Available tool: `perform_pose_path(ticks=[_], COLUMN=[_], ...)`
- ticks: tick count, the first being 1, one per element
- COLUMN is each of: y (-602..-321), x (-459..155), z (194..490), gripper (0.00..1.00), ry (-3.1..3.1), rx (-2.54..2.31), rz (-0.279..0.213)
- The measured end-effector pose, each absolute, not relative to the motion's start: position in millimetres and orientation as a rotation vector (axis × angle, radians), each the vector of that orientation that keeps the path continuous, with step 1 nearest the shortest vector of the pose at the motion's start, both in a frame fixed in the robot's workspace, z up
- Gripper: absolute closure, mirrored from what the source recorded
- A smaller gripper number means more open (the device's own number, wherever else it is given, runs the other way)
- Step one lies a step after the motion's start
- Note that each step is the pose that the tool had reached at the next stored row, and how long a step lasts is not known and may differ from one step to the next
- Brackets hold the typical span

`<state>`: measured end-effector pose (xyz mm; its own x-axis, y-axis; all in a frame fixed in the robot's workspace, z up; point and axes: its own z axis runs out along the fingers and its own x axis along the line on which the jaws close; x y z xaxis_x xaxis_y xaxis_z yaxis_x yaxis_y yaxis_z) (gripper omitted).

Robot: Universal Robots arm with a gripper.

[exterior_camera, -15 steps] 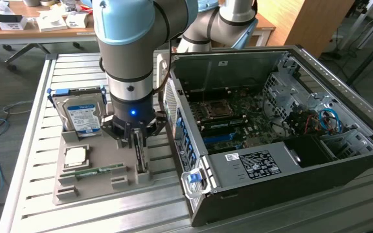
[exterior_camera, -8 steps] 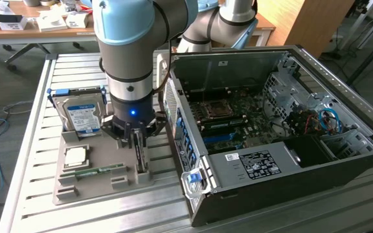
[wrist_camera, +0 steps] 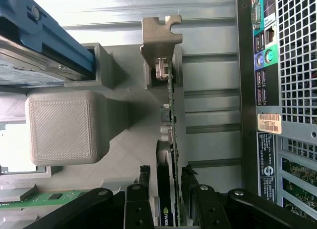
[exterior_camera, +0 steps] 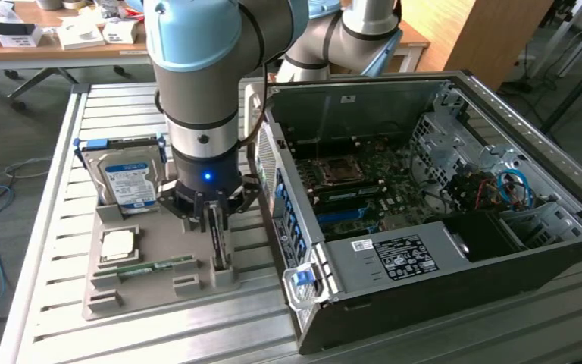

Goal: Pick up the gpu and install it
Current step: 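Pick up the gpu and move the gpu toward the slot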

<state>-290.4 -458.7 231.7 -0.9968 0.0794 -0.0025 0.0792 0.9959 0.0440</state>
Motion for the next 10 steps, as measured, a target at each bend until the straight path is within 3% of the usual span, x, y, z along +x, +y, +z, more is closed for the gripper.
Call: perform_pose_path(ticks=[6, 8, 10], y=[-458.7, -458.7, -458.6], x=[-290.3, -290.4, -290.4], z=[231.7, 231.7, 231.7], gripper=[0.62, 0.74, 0.74], ry=[3.134, 3.134, 3.134], rx=[0.124, 0.124, 0.125], rz=[0.069, 0.069, 0.069])
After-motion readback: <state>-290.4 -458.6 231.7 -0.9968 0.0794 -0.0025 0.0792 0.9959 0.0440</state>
